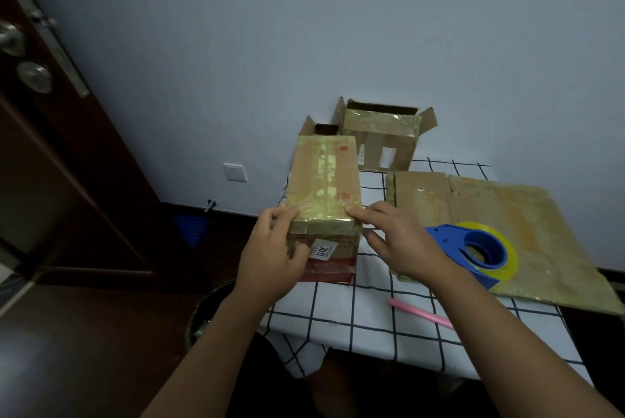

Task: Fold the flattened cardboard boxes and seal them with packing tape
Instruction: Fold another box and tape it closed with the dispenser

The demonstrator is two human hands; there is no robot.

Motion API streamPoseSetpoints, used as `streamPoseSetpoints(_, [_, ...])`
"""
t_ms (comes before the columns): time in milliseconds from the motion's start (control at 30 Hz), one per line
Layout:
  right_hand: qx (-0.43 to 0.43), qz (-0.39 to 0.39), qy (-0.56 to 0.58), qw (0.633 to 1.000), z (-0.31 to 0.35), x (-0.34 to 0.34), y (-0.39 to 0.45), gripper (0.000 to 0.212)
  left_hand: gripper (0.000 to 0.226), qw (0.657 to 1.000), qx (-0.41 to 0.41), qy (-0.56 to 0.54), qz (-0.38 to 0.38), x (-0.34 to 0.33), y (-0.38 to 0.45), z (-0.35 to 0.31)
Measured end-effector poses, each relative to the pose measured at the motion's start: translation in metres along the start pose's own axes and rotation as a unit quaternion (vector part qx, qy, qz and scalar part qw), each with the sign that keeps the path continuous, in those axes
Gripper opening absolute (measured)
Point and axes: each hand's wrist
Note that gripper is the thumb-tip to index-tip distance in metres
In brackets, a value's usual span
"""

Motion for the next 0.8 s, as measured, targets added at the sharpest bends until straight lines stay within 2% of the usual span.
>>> streamPoseSetpoints(100, [0.010,0.004,-0.003,1.000,-0.006,0.001,0.002,0.051,0.055,0.996,0.012,-0.088,0.021,0.009,0.003,0.007])
streamPoseSetpoints(167, [0.019,0.029,-0.018,0.999,-0.009,0.005,0.003,0.052,0.062,0.981,0.029,-0.189,0.039,0.017,0.005,0.017])
streamPoseSetpoints(233, [0.026,0.049,-0.019,0.998,-0.011,0.008,0.004,0.053,0.055,0.972,0.023,-0.229,0.049,0.024,0.007,0.025])
streamPoseSetpoints(333, [0.028,0.057,-0.015,0.998,-0.014,0.008,0.006,0.053,0.046,0.977,0.001,-0.211,0.039,0.025,0.012,0.033])
streamPoseSetpoints(800, [0.032,0.040,-0.001,0.999,-0.020,0.006,0.008,0.052,0.036,0.985,-0.016,-0.161,0.058,0.026,0.018,0.042])
Point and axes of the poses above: each hand's wrist, its own y-axis towards the middle knuckle, its own x-axis out of the back of the hand, z = x × y, and after that the axes turned 1 degree about -x, right-handed
